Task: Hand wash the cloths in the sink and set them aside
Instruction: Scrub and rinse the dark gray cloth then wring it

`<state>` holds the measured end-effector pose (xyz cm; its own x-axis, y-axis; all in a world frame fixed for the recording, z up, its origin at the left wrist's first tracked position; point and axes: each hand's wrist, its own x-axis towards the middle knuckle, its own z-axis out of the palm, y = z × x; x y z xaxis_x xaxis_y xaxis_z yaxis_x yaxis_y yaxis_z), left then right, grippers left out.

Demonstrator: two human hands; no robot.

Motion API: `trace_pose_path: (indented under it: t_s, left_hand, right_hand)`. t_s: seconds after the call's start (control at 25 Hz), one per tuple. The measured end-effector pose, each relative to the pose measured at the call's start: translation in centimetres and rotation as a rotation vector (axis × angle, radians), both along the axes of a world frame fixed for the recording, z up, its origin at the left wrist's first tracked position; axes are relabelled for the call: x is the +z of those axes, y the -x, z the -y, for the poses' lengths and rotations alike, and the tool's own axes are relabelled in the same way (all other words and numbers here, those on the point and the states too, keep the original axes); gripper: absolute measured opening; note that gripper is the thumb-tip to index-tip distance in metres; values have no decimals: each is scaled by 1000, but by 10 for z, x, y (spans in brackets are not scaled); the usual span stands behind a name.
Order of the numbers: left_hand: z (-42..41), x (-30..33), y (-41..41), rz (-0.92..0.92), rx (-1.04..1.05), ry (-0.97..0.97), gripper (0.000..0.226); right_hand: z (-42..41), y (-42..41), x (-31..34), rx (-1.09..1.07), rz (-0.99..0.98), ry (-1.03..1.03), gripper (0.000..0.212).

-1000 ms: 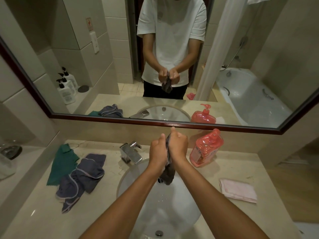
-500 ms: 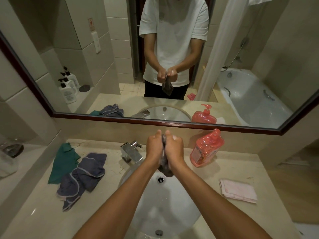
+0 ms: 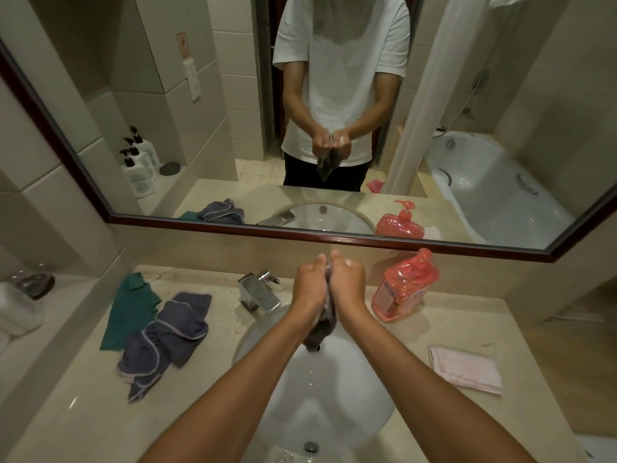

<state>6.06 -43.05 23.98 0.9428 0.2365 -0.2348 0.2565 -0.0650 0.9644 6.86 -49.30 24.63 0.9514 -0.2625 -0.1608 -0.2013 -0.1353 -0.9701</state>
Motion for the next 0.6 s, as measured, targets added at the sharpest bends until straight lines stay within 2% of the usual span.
trace_pose_path:
  t_s: [0.08,0.24,0.36,0.48,0.6]
  left_hand:
    - [5,-1,4,10,-21,5,53]
    - [-6,2,-8,14,46,35,52]
    - [0,-2,0,4,-11,46,54]
    - [2,-2,1,-3,-56,194,49]
    - [-7,0,-4,47,35,195,50]
  right_hand:
    - [6,-10,4,-34,-16,-67,46]
    - [-5,3,-16,33,-16,-116,44]
    - [4,-8,-14,13,-49,-194,38]
    - [15,-14,-8,-7,-62,-381,32]
    - [19,-10,-7,-6,-51,-443,32]
